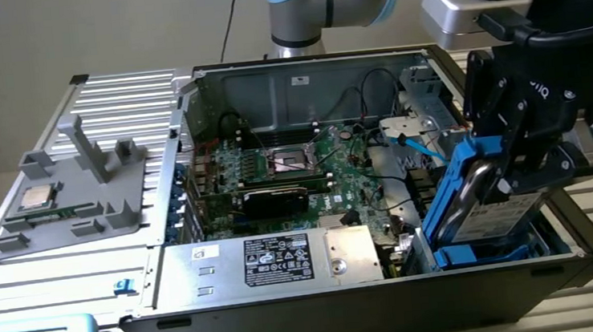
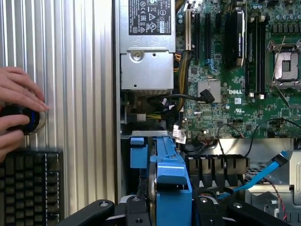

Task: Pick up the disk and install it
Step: 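Insert the disk into the insertion slot, then insert the first disk wire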

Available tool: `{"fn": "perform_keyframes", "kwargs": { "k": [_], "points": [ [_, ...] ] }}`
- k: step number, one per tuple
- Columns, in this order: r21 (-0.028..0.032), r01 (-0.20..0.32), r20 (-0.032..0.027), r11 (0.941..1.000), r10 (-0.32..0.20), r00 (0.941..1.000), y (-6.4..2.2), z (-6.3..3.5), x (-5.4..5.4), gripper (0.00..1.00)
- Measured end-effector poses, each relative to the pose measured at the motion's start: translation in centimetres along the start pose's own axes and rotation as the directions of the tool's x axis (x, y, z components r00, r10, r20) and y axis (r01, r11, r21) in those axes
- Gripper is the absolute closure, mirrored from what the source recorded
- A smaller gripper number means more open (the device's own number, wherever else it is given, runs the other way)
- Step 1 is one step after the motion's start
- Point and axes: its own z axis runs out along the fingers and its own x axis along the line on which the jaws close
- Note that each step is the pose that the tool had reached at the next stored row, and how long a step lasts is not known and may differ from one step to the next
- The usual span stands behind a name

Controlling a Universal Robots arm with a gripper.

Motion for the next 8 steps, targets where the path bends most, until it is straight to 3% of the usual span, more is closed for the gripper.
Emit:
{"fn": "perform_keyframes", "kwargs": {
  "k": [4, 7, 8],
  "points": [
    [0.0000, 0.000, -0.0003, 1.0000, 0.000, 1.0000, 0.01, 0.18, 0.00, 0.62],
    [0.0000, 0.000, 0.0002, 1.0000, 0.000, 1.0000, 0.01, 0.23, 0.00, 0.48],
    [0.0000, 0.000, 0.0000, 1.0000, 0.000, 1.0000, 0.00, 0.23, 0.00, 0.48]
  ]
}}
